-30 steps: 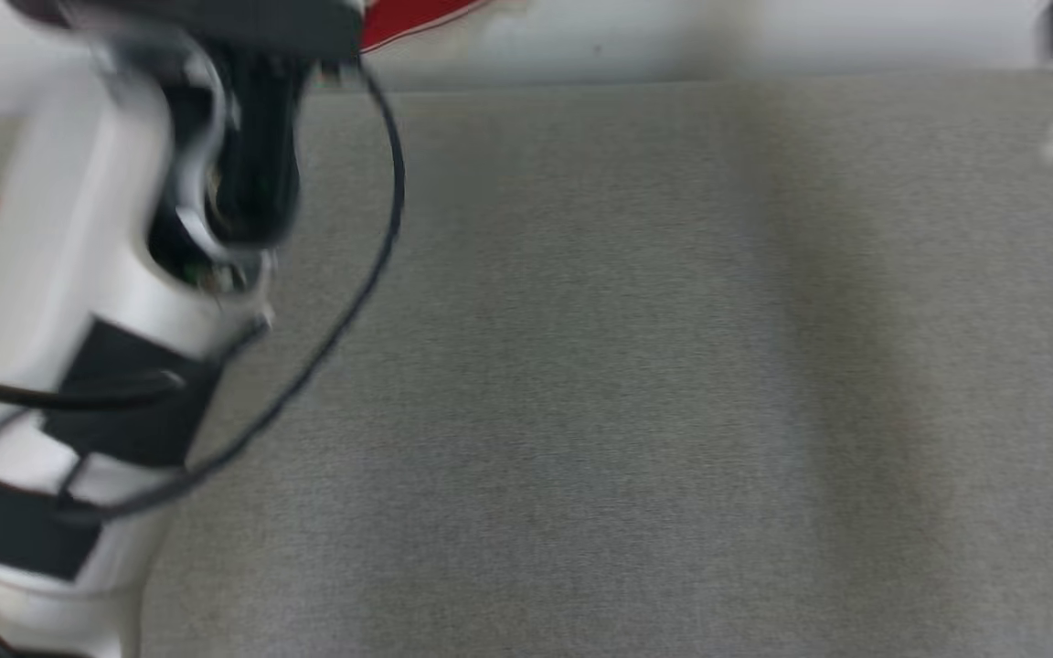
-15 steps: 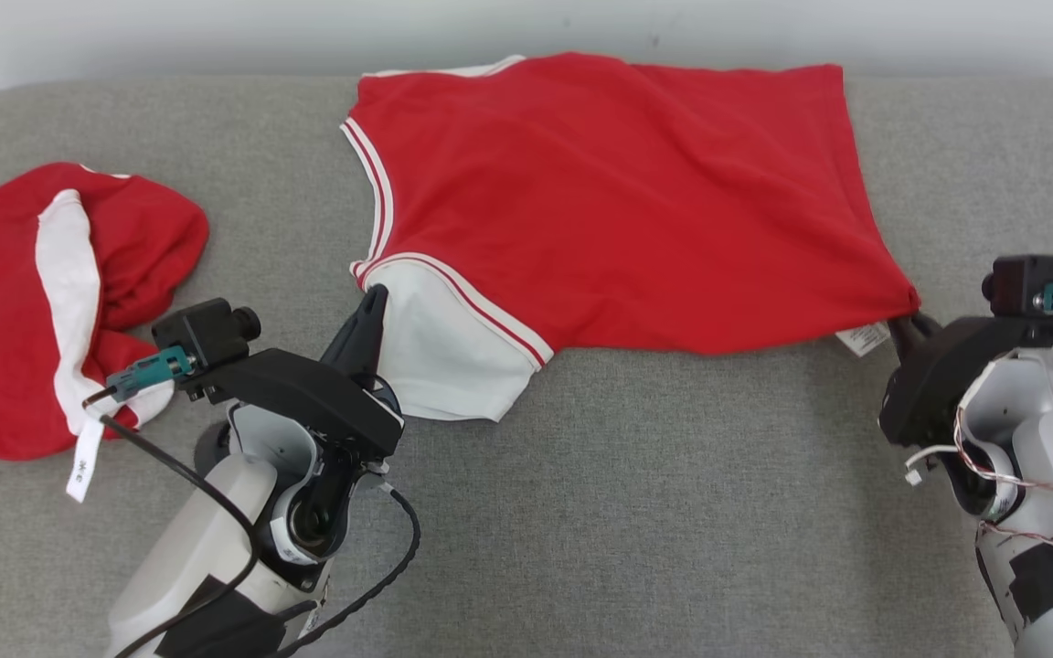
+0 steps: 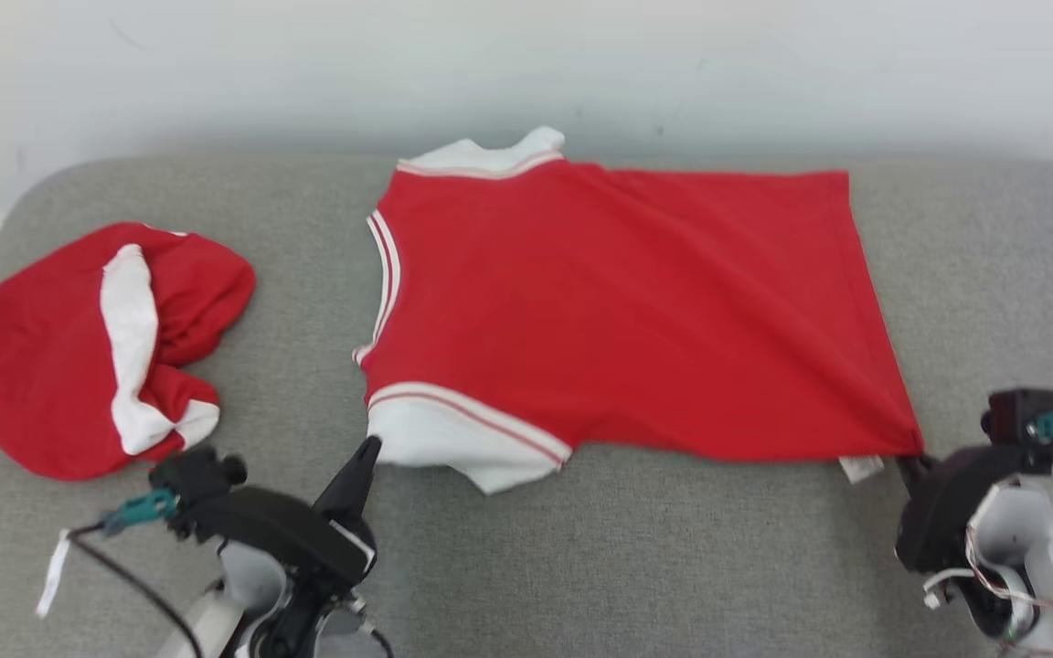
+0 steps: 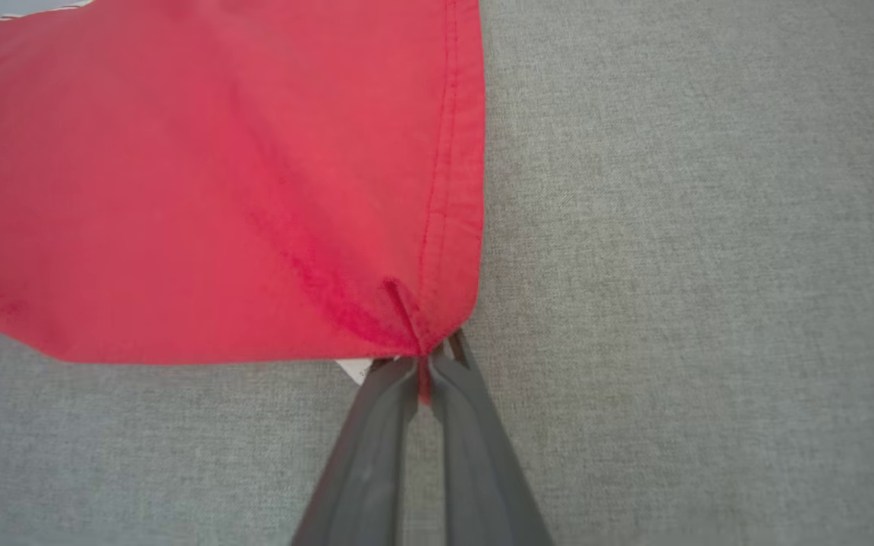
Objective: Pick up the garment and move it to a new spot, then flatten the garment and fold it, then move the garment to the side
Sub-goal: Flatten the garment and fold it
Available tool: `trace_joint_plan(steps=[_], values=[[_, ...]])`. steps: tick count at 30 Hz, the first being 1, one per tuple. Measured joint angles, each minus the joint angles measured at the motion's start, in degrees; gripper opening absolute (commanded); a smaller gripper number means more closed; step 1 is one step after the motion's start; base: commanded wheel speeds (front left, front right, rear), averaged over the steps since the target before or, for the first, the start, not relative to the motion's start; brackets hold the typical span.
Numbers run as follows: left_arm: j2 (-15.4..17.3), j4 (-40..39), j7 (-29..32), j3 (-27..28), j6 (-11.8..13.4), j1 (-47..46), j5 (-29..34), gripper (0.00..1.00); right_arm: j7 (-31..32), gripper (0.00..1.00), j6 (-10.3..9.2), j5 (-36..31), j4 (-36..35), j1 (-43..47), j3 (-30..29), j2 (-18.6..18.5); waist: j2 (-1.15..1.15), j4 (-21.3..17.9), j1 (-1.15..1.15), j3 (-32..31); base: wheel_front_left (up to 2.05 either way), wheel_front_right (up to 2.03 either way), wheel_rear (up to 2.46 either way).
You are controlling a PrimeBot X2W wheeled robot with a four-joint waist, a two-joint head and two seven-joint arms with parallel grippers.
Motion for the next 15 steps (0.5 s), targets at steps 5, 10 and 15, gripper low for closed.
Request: trace_joint_plan(steps=[5, 10, 15], values=[[1.89, -2.15, 0.3, 1.1, 0.09, 3.08, -1.32, 0.0, 0.59, 0.0, -0.26, 0.78, -3.88, 6.11, -0.87, -0.22, 0.0, 0.72, 0.0, -2.45, 0.0, 0.0, 0.0], [3.78, -4.48, 0.96, 1.04, 0.6, 7.4, -1.4, 0.0, 2.05, 0.0, -0.37, 0.78, -6.99, 10.55, 0.01, 0.13, 0.0, 1.05, 0.0, -4.31, 0.0, 0.0, 0.0], [4.99, -10.03, 1.54, 1.16, 1.09, 11.7, -2.58, 0.0, 2.79, 0.0, -1.56, 1.11, -11.92, 15.65, -0.78, 0.26, 0.0, 0.68, -0.01, -5.76, 0.0, 0.0, 0.0]])
